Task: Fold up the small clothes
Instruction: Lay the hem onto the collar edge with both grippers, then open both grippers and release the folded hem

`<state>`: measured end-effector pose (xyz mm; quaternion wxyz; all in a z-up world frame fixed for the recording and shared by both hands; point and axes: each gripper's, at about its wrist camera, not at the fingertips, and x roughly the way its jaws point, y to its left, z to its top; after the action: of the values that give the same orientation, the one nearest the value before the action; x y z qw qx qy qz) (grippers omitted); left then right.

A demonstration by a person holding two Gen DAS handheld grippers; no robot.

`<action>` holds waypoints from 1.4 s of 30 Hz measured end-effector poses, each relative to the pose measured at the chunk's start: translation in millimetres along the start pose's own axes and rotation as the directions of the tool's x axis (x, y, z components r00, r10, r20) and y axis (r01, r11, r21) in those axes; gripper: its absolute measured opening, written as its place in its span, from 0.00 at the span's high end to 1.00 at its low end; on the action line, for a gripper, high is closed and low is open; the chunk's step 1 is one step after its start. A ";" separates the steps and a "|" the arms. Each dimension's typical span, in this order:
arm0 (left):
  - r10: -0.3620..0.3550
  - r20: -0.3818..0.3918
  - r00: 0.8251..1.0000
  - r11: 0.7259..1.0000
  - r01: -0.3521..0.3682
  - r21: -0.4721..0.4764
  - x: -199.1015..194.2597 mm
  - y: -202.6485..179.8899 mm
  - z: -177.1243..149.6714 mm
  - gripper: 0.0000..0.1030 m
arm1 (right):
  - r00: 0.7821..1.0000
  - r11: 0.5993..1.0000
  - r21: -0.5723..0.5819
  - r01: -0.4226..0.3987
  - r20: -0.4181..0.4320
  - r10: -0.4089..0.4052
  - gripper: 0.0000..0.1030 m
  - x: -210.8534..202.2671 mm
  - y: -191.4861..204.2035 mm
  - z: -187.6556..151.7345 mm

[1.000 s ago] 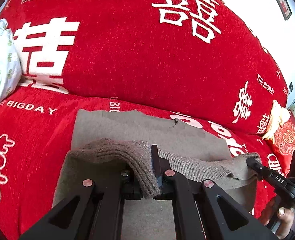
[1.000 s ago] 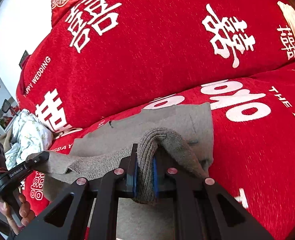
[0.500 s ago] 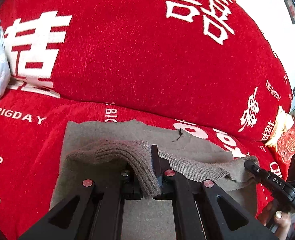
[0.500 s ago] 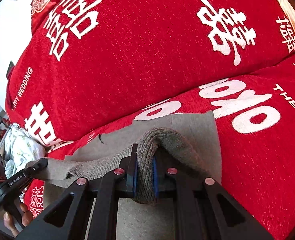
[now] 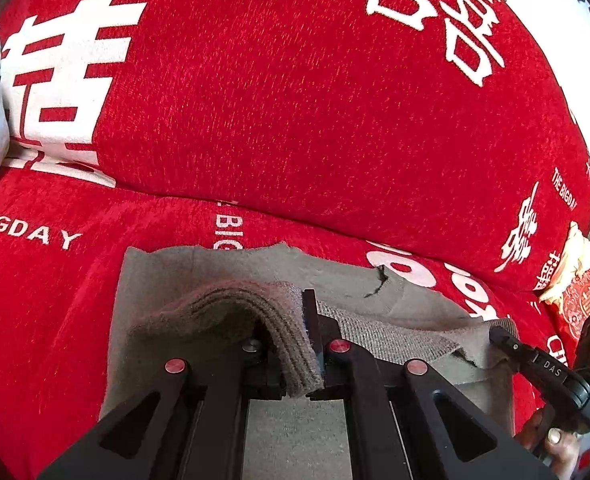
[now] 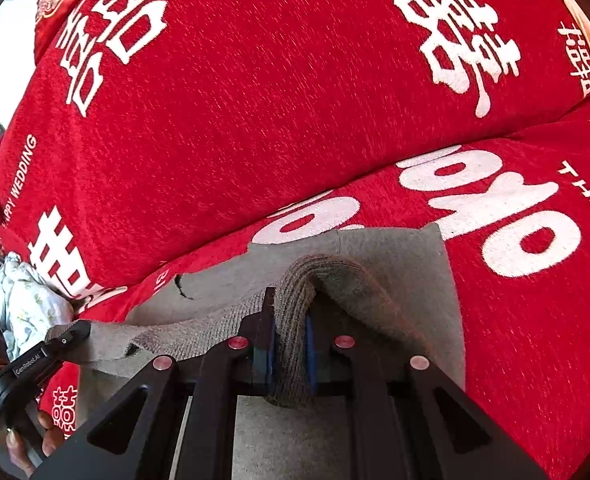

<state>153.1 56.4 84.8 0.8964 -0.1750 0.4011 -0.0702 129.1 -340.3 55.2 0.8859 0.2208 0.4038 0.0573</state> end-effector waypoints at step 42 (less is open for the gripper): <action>0.018 -0.193 0.981 0.995 -0.037 -0.093 78.0 16.4 5.7 0.94 | 0.991 0.996 0.077 0.037 -0.134 -0.026 0.87 51.5 -16.6 26.0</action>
<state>209.3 52.3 28.1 0.8449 -0.2047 0.4911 -0.0551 181.4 -349.7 27.5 0.8483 0.2453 0.4675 0.0420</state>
